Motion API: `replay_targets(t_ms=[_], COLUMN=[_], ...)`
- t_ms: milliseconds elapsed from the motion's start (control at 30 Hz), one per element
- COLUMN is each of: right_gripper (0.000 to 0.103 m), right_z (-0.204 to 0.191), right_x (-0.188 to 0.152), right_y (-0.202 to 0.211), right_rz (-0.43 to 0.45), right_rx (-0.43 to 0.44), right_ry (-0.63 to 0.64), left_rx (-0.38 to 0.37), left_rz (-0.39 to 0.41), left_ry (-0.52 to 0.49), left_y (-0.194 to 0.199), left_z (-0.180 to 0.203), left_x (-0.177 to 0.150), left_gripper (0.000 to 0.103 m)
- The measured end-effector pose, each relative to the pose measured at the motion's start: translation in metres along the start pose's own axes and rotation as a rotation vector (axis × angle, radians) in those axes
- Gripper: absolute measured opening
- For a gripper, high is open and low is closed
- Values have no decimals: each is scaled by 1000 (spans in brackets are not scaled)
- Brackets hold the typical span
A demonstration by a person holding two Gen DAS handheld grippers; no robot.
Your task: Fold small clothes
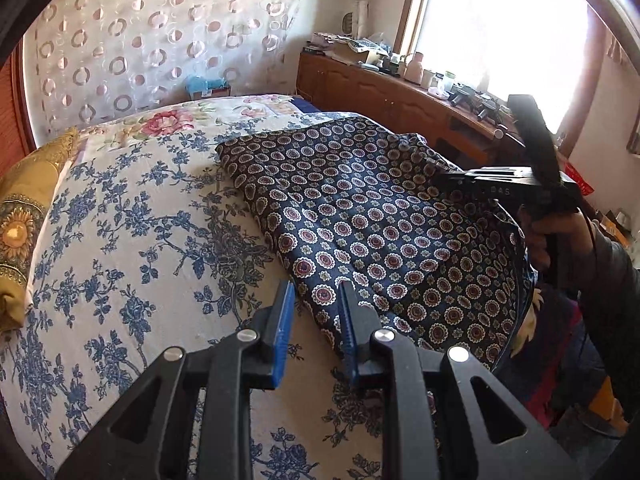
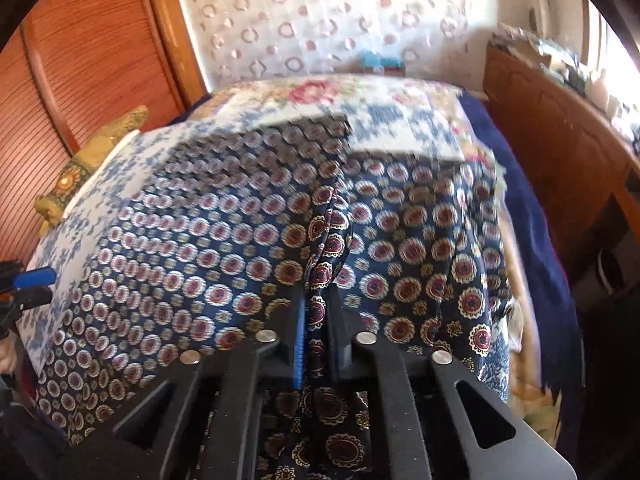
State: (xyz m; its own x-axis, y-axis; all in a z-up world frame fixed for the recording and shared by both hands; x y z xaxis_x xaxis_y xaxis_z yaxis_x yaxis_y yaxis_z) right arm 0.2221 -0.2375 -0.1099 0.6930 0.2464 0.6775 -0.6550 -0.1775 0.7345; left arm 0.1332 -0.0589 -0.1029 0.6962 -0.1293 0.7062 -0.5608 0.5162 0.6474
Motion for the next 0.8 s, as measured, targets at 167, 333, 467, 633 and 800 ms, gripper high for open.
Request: replay_targets(t_ms=[167, 333, 467, 633, 800], right_gripper=[2, 2, 2, 2, 6], right_z=[7, 28, 39, 46, 51], right_x=[0, -10, -19, -29, -33], right_y=[37, 46, 53, 47, 42], right_rz=[95, 83, 83, 50, 40], right_rx=[-40, -103, -142, -166, -160], right_ry=[-25, -48, -55, -59, -80], left_rx=[-12, -32, -46, -53, -56], left_rz=[9, 8, 5, -2, -13], left_ry=[-9, -17, -22, -31, -37], left_y=[2, -1, -5, -10, -16], left_z=[5, 13, 17, 24, 26], left_x=[2, 4, 5, 5, 4], left_gripper=[20, 20, 20, 20, 20])
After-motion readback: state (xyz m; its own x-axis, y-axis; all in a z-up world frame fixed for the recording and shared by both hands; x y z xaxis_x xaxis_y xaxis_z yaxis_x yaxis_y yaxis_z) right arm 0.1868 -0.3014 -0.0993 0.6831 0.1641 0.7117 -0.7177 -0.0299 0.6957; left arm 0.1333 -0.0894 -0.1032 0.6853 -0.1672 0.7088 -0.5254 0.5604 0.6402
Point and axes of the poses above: each gripper's, at about its wrist camera, not at the fingertips, and y roughly against the way its jaws point, z to its right, x to its top, the point moved 2 cm from there along -y, roughly the way its jaws point, and after that the axes turned 9 degrees about -x, right-handed, at the moved point
